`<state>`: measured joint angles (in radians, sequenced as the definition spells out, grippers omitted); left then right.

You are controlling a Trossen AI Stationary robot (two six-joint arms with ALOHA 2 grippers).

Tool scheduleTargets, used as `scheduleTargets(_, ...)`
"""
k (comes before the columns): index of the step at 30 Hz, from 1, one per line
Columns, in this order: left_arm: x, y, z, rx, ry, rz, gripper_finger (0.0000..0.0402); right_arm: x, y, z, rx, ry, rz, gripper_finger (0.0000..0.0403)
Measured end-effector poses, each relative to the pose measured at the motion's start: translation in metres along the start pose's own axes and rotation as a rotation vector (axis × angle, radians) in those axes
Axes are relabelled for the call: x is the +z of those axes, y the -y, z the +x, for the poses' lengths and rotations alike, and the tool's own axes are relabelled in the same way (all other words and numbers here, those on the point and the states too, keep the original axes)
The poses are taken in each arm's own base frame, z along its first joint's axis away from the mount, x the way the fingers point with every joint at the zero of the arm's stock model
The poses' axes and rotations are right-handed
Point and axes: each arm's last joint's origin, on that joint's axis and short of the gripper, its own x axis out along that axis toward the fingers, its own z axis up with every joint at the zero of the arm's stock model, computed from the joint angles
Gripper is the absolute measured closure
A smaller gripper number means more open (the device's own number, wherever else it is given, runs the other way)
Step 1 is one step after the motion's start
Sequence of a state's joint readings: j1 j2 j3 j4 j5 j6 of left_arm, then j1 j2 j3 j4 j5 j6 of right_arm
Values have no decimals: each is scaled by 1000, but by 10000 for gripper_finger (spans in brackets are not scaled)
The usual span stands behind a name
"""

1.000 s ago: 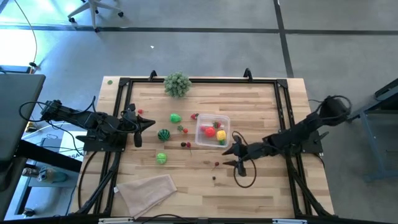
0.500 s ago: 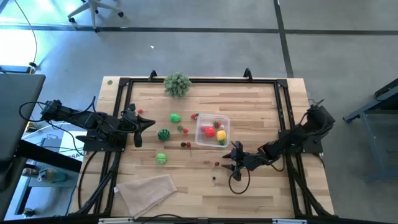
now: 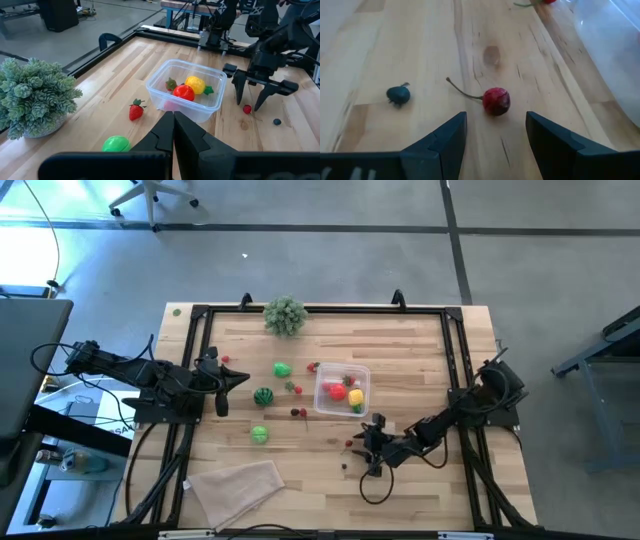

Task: Pick and placing Produce into tupperware
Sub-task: Put the bottom red cherry into the transparent bin

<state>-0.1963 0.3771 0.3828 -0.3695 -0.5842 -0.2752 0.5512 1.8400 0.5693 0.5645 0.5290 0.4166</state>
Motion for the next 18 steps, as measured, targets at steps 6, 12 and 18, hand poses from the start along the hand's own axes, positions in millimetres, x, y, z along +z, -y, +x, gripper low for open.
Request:
scheduleTargets(6, 0, 0, 0, 0, 1, 0, 401, 6, -2, 5, -31, -18, -39, 205)
scheduleTargets(12, 0, 0, 0, 0, 0, 1, 401, 8, -2, 6, -35, -20, -41, 205)
scheduleTargets(18, 0, 0, 0, 0, 0, 0, 401, 10, 0, 8, -31, -23, -33, 214)
